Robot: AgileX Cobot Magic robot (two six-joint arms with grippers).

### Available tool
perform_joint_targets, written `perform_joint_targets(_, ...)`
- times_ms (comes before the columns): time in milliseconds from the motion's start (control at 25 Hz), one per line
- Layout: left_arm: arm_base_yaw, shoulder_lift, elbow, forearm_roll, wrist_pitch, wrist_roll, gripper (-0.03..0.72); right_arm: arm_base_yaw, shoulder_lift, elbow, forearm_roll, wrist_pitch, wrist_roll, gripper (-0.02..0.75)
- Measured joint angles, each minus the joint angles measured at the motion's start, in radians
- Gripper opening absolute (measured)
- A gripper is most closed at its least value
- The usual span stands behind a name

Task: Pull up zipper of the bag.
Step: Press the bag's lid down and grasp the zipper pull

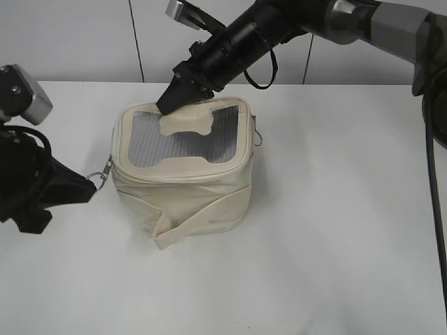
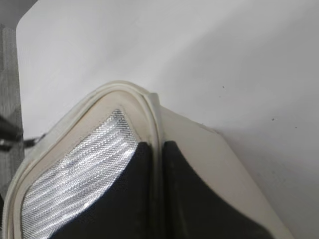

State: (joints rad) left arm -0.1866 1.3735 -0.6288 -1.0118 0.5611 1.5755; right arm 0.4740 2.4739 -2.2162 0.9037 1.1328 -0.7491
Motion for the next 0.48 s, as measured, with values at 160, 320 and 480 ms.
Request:
perform_joint_targets(160,-0.076,-0.015,0.037,0.004,0.048,-0.038,0.011,0.0,0.0,0.0,0.007,-0.004,0.016,0.051)
perform_joint_targets(320,-0.228,-0.015,0.042,-0.033,0.012,-0.047,0.013,0.0,0.0,0.0,0.011,-0.006,0.026,0.048)
perform_joint_targets(480,-0.392,0.003,0.042,-0.142,-0.125,-0.039,0.017,-0.001,0.0,0.0,0.013,-0.007,0.041,0.048)
